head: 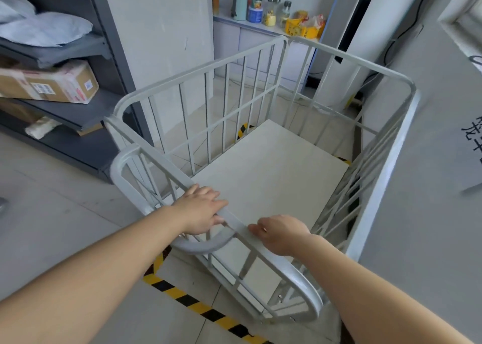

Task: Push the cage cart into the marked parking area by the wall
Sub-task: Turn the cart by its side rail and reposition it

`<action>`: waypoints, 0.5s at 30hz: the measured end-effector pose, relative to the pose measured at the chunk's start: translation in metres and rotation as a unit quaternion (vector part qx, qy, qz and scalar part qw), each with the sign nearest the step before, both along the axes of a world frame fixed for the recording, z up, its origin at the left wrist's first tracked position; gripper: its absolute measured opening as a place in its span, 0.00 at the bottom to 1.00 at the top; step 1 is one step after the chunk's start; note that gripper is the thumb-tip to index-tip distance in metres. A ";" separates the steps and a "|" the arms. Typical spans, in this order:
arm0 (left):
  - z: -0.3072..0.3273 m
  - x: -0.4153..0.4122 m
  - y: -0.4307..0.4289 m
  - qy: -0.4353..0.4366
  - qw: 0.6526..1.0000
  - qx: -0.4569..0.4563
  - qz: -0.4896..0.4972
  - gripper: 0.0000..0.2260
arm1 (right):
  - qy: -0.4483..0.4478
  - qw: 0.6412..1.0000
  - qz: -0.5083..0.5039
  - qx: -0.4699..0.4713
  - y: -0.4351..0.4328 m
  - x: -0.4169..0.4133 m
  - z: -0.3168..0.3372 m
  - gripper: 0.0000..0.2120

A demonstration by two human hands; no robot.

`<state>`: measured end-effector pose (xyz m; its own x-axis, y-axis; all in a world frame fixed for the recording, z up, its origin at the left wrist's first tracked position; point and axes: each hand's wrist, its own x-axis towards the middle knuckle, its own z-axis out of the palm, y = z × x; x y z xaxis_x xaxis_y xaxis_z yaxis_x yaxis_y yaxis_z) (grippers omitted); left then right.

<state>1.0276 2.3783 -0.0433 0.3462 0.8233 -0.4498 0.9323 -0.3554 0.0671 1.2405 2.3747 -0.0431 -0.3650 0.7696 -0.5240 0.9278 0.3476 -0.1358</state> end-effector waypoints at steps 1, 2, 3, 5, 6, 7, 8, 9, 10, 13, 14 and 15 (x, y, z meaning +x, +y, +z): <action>0.000 -0.015 0.003 -0.004 1.000 0.001 0.005 0.24 | 0.014 1.000 -0.006 -0.004 0.002 -0.016 0.001 0.23; 0.000 -0.029 0.007 -0.010 1.000 0.000 0.009 0.24 | 0.025 1.000 -0.010 -0.005 0.005 -0.031 0.001 0.23; 0.000 -0.043 0.010 -0.015 1.000 0.000 0.011 0.24 | 0.031 0.999 -0.015 -0.005 0.007 -0.046 0.000 0.22; -0.001 -0.067 0.014 -0.023 1.000 0.002 0.009 0.25 | 0.030 0.999 -0.019 0.003 0.012 -0.072 -0.002 0.20; -0.001 -0.077 0.016 -0.024 1.000 0.003 0.005 0.25 | 0.022 1.000 -0.020 0.009 0.015 -0.083 -0.003 0.20; -0.001 -0.087 0.018 -0.023 1.000 0.005 -0.002 0.25 | 0.013 1.000 -0.022 0.017 0.018 -0.093 -0.004 0.19; -0.001 -0.096 0.019 -0.020 1.000 0.006 -0.013 0.25 | 0.008 0.999 -0.027 0.024 0.022 -0.103 -0.006 0.18; 0.000 -0.104 0.020 -0.018 1.000 0.008 -0.023 0.25 | 0.008 0.999 -0.034 0.030 0.025 -0.112 -0.007 0.17; 0.000 -0.111 0.022 -0.017 0.999 0.011 -0.032 0.25 | 0.013 0.998 -0.042 0.036 0.028 -0.120 -0.008 0.17; 0.000 -0.129 0.026 -0.018 0.998 0.018 -0.050 0.25 | 0.018 0.997 -0.046 0.058 0.034 -0.144 -0.009 0.16; 0.000 -0.133 0.028 -0.018 0.998 0.020 -0.054 0.25 | 0.017 0.997 -0.044 0.064 0.037 -0.151 -0.008 0.16; 0.001 -0.138 0.031 -0.018 0.998 0.021 -0.056 0.26 | 0.016 0.997 -0.043 0.069 0.040 -0.159 -0.007 0.16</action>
<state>0.8896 2.4090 -0.0425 0.4530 0.7963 -0.4009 0.8836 -0.4608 0.0833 1.0819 2.4142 -0.0499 -0.3105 0.8625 -0.3997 0.9506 0.2853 -0.1227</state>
